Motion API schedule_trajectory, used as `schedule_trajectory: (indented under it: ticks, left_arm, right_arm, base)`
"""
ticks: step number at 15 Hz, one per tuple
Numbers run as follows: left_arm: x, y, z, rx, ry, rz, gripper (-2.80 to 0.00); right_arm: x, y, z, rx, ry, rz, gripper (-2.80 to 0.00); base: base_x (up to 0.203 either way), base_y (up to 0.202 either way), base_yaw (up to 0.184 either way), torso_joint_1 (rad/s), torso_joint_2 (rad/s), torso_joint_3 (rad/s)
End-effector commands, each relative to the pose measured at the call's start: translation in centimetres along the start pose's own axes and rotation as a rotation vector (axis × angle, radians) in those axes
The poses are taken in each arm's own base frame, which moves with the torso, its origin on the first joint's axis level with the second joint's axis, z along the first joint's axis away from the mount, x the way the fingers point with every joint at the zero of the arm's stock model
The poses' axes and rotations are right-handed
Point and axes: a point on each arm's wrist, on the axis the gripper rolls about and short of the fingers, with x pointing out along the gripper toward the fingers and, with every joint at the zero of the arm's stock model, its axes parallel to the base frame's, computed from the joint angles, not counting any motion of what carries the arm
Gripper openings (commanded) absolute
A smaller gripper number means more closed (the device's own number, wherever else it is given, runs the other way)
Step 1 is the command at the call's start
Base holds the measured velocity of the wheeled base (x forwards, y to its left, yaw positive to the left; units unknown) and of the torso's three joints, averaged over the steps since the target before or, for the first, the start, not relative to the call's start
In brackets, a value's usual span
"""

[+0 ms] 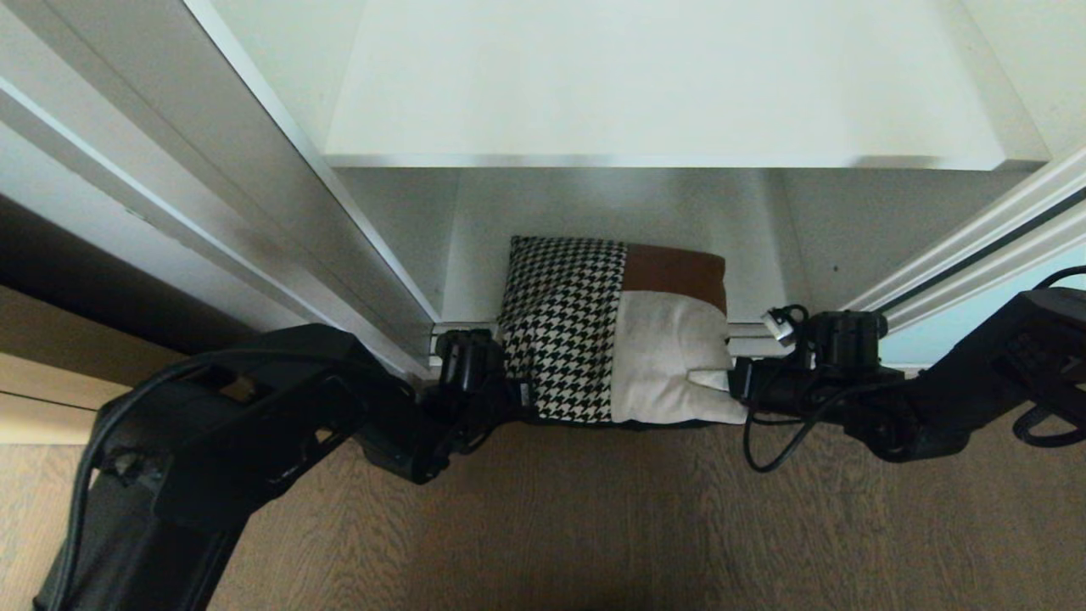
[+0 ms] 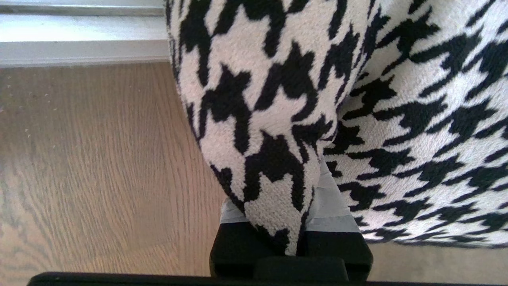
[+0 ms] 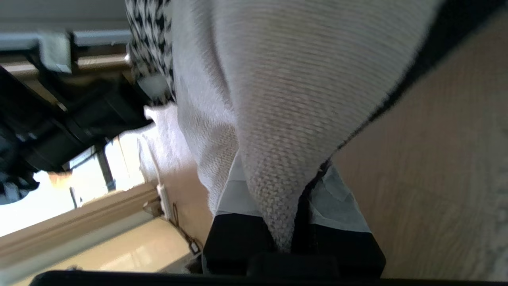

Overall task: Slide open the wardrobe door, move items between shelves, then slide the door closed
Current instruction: Place the pillow on the lower shelf

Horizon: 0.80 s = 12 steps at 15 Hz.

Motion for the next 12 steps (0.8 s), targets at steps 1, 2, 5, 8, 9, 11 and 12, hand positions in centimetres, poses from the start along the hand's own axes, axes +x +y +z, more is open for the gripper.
schedule_trajectory:
  ticks: [1,2,5,8,9,11,12]
  left_arm:
    - [1.4,0.4,-1.5,0.008,0.020,0.011,-2.80]
    - [1.6,0.5,-1.2,0.008,0.014,0.014,-2.80]
    - [1.8,0.6,-0.9,-0.001,0.006,0.040,-2.80]
    - [2.2,0.7,-1.4,0.001,0.011,0.051,-2.80]
    - [2.2,0.7,-1.2,0.001,0.012,0.052,-2.80]
    - [2.6,0.6,-0.6,-0.003,-0.002,0.051,-2.80]
    - [3.3,0.6,0.2,-0.011,-0.026,0.056,-2.80]
  right_arm:
    - [0.5,-0.9,0.0,0.006,-0.002,-0.002,-2.80]
    - [1.1,-1.4,0.0,0.006,-0.003,-0.005,-2.80]
    - [1.8,-1.7,0.1,-0.005,-0.011,-0.005,-2.80]
    - [2.5,-2.0,0.3,-0.001,-0.006,-0.006,-2.80]
    - [2.5,-2.0,0.4,0.000,-0.005,-0.006,-2.80]
    - [2.9,-2.0,1.1,-0.009,-0.017,-0.004,-2.80]
    - [3.2,-2.1,1.4,-0.010,-0.026,-0.018,-2.80]
  base:
    - [0.000,0.000,0.000,0.000,0.00,0.000]
    - [0.000,0.000,0.000,0.000,0.00,0.000]
    - [0.000,0.000,0.000,0.000,0.00,0.000]
    - [0.000,0.000,0.000,0.000,0.00,0.000]
    - [0.000,0.000,0.000,0.000,0.00,0.000]
    - [0.000,0.000,0.000,0.000,0.00,0.000]
    - [0.000,0.000,0.000,0.000,0.00,0.000]
